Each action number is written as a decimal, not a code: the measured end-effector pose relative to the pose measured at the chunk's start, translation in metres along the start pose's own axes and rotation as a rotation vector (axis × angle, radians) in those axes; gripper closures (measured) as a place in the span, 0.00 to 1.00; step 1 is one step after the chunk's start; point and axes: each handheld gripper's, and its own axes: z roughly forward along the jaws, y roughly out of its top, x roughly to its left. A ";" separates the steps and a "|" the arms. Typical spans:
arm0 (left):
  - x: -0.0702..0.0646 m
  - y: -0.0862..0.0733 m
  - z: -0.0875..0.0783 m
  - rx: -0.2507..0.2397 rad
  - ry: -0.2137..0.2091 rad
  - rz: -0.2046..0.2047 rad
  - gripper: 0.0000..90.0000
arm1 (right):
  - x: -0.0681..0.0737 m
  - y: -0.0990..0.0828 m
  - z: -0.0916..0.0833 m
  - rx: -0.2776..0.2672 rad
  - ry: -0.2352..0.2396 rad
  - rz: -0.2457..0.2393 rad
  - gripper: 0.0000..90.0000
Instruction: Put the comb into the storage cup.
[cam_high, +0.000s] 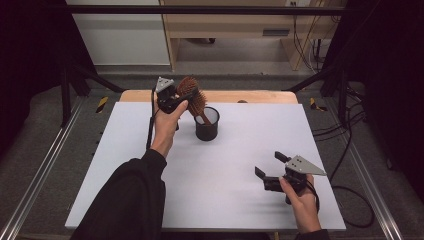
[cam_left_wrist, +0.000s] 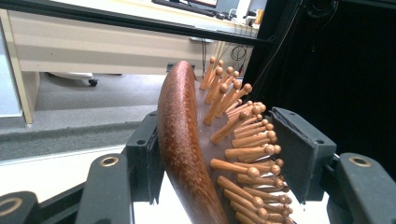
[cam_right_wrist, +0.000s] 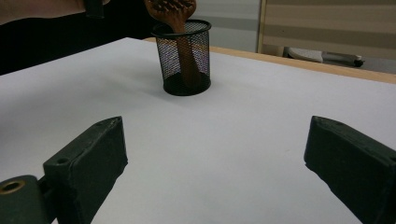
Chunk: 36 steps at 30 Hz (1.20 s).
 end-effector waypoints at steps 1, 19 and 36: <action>0.000 0.000 0.000 0.001 0.001 0.000 0.44 | 0.000 0.000 0.000 0.001 0.000 0.002 0.06; 0.006 -0.001 -0.001 0.007 0.014 -0.008 0.42 | 0.000 0.000 0.000 0.002 0.001 0.002 0.06; 0.007 -0.003 -0.001 0.008 0.024 0.008 0.40 | 0.000 0.000 0.000 0.003 0.000 0.003 0.06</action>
